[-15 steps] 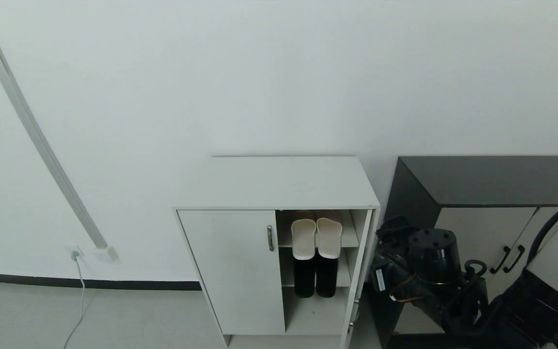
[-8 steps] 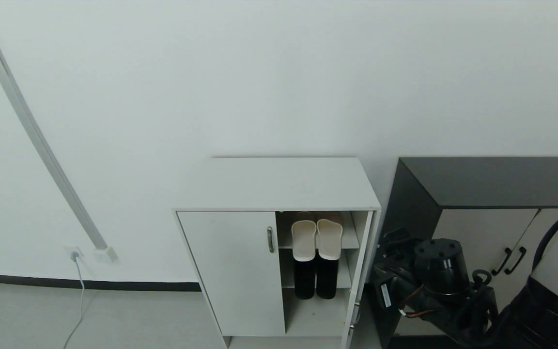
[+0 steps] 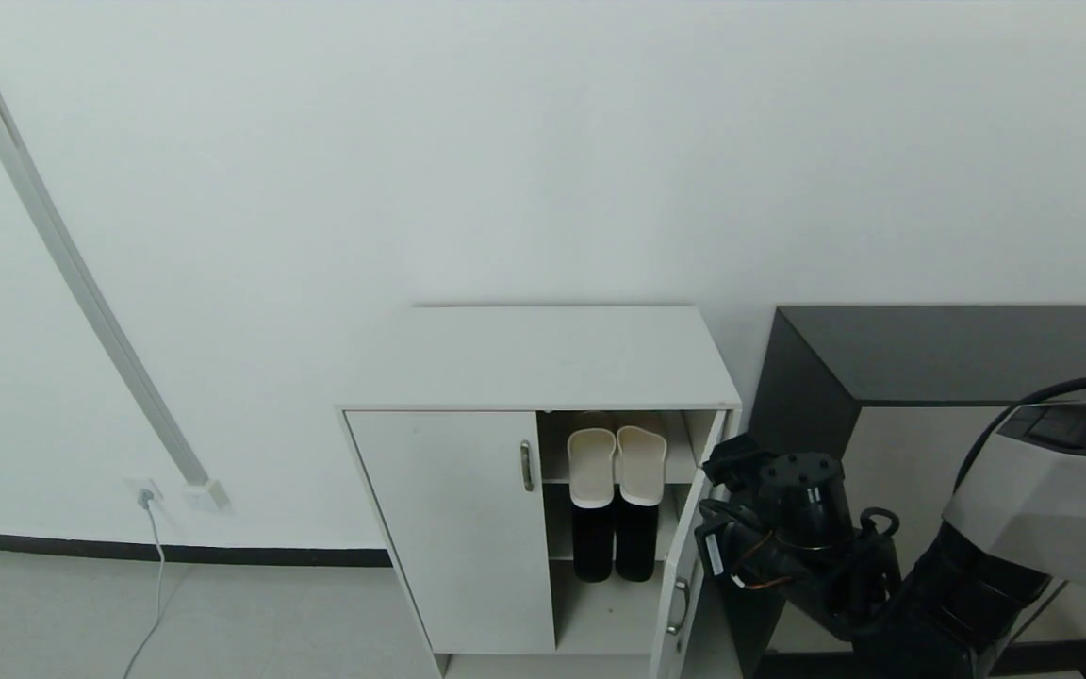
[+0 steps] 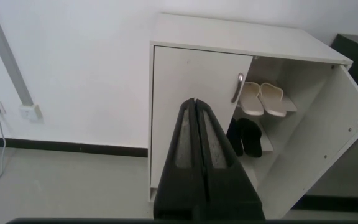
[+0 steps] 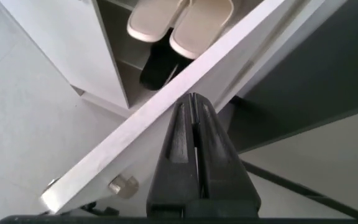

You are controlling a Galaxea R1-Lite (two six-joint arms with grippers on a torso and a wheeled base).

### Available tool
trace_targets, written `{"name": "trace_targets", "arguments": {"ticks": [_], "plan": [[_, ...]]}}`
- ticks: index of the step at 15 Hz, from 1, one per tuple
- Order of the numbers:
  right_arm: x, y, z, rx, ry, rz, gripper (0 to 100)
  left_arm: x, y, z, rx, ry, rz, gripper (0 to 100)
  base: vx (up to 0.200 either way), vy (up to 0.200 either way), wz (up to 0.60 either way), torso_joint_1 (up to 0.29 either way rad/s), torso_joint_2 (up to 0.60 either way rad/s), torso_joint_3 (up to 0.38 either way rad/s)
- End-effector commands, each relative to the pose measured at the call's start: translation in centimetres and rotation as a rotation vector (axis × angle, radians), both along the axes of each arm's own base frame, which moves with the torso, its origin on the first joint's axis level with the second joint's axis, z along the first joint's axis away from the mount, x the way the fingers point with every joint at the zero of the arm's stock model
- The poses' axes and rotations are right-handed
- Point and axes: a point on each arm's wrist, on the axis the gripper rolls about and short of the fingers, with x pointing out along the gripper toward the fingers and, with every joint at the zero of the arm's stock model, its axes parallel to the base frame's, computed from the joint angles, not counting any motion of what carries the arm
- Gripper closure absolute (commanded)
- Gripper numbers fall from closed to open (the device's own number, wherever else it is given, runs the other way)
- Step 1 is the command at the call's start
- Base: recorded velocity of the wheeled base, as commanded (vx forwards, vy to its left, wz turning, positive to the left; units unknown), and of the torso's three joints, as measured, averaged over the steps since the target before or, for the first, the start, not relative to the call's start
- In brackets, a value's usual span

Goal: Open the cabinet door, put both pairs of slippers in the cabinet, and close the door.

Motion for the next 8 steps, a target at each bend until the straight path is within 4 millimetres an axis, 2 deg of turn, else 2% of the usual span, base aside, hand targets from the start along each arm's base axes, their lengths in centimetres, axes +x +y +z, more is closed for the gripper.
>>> {"name": "trace_targets", "arguments": {"ticks": [1,8], "plan": [[1.0,0.5,-0.8,0.003,0.003,-0.007,100,0.0,0.0,0.0,0.000,0.002,0.002,100,0.000,0.000,0.00,0.000,0.00,0.000],[3.9,2.1,-2.3,0.046,-0.016,-0.023,100,0.0,0.0,0.0,-0.002,0.002,0.004,100,0.000,0.000,0.00,0.000,0.00,0.000]]}}
